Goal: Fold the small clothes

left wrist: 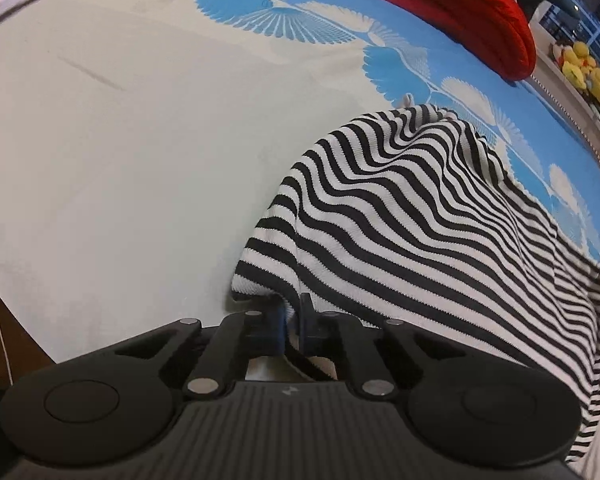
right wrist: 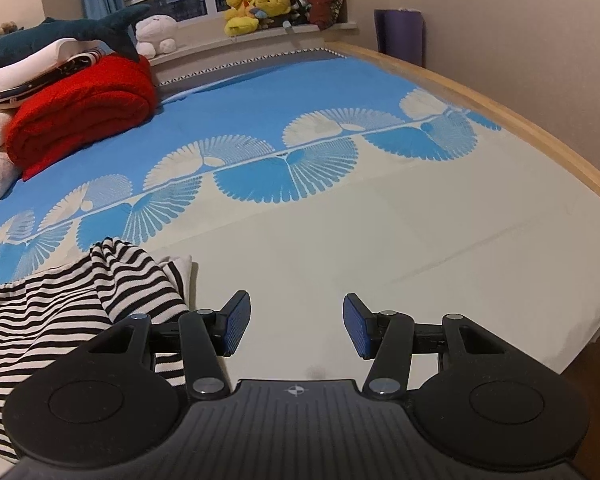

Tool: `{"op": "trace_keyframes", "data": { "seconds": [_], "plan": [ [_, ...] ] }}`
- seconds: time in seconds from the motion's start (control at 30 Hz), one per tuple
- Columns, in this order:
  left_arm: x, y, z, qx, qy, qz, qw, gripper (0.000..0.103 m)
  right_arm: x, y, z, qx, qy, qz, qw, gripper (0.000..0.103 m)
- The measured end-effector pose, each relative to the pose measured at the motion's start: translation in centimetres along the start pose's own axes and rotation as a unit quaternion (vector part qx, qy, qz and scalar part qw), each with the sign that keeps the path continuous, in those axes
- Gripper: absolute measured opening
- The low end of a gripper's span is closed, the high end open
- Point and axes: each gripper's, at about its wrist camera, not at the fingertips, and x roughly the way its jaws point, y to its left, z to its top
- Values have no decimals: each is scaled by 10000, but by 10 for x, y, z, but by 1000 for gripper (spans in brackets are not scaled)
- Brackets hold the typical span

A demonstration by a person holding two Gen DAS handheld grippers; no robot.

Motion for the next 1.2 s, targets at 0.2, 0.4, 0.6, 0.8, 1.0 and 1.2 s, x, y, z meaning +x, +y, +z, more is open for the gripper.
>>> {"op": "trace_keyframes", "data": {
  "seconds": [0.2, 0.4, 0.6, 0.8, 1.0, 1.2],
  "plan": [
    [-2, -10, -3, 215, -86, 187, 9996, 5, 4, -4, 0, 83, 125, 43, 9999, 53],
    [-15, -19, 11, 374, -130, 224, 9990, 5, 10, -14, 0, 263, 369, -10, 9990, 53],
    [-65, -78, 27, 977, -663, 38, 9930, 4, 18, -23, 1, 329, 674, -62, 9972, 53],
    [-129, -211, -10, 2357, -1470, -605, 9587, 3, 14, -38, 8, 478, 583, 66, 9971, 53],
    [-137, -344, -132, 3874, -1646, -1506, 8945, 4, 11, -59, 10, 734, 523, 23, 9959, 53],
    [-77, -387, -219, 4868, 106, -2095, 8480, 13, 9, -75, 12, 819, 397, 96, 9958, 53]
  ]
}}
